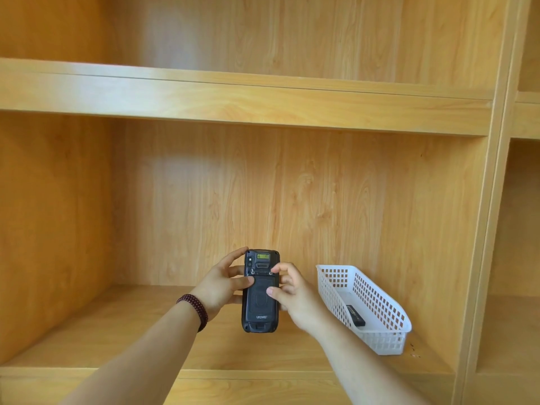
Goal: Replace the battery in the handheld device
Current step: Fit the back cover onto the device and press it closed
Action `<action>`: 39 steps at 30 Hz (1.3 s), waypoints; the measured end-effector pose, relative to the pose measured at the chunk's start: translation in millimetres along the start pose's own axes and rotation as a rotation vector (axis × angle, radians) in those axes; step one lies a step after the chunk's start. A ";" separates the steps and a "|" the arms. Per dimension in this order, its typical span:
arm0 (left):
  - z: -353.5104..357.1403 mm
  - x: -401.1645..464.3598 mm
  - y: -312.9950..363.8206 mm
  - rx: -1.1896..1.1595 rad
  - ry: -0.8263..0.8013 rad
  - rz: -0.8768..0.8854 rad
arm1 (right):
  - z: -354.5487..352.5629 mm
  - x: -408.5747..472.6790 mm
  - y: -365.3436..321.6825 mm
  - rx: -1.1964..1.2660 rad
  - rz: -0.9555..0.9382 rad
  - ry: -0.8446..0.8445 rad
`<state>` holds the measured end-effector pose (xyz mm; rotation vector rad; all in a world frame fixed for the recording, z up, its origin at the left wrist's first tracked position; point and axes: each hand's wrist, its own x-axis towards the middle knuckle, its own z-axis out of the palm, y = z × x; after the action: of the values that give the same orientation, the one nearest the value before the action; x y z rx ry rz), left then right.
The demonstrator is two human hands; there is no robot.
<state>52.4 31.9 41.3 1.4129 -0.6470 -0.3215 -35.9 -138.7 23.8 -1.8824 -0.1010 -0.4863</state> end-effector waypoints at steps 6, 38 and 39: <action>1.0 2.0 2.4 0.015 -0.015 0.000 | -8.9 7.3 -2.8 -0.044 -0.004 -0.057; 7.4 16.3 -5.9 0.002 0.020 0.079 | -13.8 20.7 8.0 0.288 0.129 0.065; 7.8 16.1 -5.0 0.037 0.014 0.093 | -14.5 20.1 8.7 0.315 0.135 0.062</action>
<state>61.3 15.6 40.3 1.4142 -0.7079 -0.2272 -19.1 -158.5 27.8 -1.5531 -0.0078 -0.4097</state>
